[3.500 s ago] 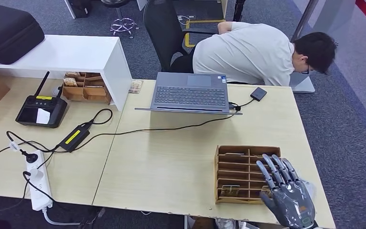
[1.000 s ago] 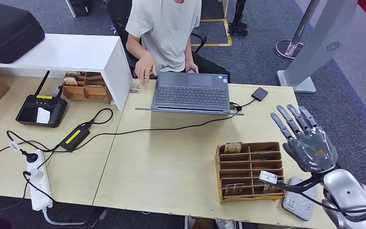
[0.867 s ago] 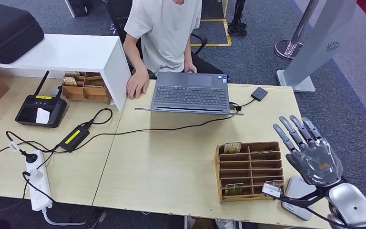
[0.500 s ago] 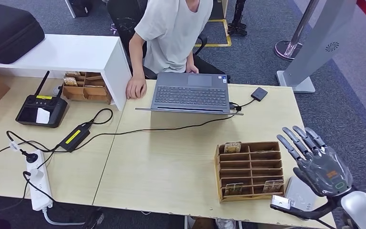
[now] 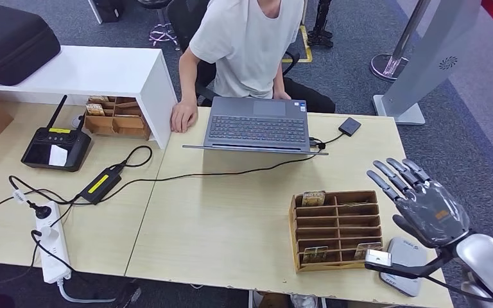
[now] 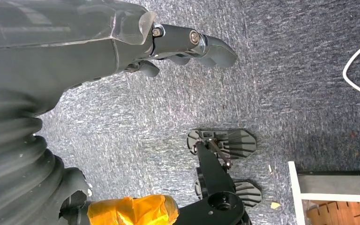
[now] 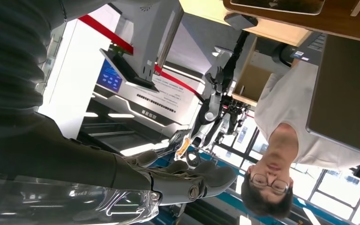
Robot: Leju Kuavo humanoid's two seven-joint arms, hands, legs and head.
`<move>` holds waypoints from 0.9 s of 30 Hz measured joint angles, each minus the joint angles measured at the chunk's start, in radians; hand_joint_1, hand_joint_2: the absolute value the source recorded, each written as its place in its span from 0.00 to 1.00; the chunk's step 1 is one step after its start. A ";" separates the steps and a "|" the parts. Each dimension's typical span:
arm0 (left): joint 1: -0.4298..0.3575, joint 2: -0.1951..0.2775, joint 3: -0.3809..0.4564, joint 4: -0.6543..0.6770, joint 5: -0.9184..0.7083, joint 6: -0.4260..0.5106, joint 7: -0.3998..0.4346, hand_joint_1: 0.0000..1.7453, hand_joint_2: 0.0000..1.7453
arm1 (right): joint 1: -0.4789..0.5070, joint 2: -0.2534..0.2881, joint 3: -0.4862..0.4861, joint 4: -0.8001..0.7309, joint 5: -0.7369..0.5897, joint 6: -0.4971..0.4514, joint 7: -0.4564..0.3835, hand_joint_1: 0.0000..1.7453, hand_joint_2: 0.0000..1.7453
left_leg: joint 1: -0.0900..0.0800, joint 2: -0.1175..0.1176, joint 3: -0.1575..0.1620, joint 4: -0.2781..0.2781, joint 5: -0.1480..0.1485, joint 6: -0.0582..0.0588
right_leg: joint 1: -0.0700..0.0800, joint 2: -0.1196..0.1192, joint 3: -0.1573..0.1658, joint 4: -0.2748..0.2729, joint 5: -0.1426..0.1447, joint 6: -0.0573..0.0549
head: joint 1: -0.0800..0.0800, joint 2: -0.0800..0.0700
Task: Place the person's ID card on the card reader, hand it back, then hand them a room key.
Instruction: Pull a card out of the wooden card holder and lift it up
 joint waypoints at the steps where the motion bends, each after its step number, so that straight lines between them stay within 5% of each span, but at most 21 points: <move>1: 0.000 0.000 0.000 0.000 0.000 0.000 0.000 0.00 1.00 | -0.004 0.000 0.005 0.003 0.000 0.000 0.000 0.00 1.00 | 0.000 0.000 0.000 0.000 0.000 0.000 | 0.000 0.000 0.000 0.000 0.000 0.000 | 0.000 0.000; 27: -0.004 -0.002 0.008 0.000 -0.018 -0.010 -0.001 0.00 1.00 | -0.154 0.026 0.187 0.094 -0.090 0.041 -0.030 0.00 1.00 | 0.000 0.000 0.000 0.000 0.000 0.000 | 0.000 0.000 0.000 0.000 0.000 0.000 | 0.000 0.000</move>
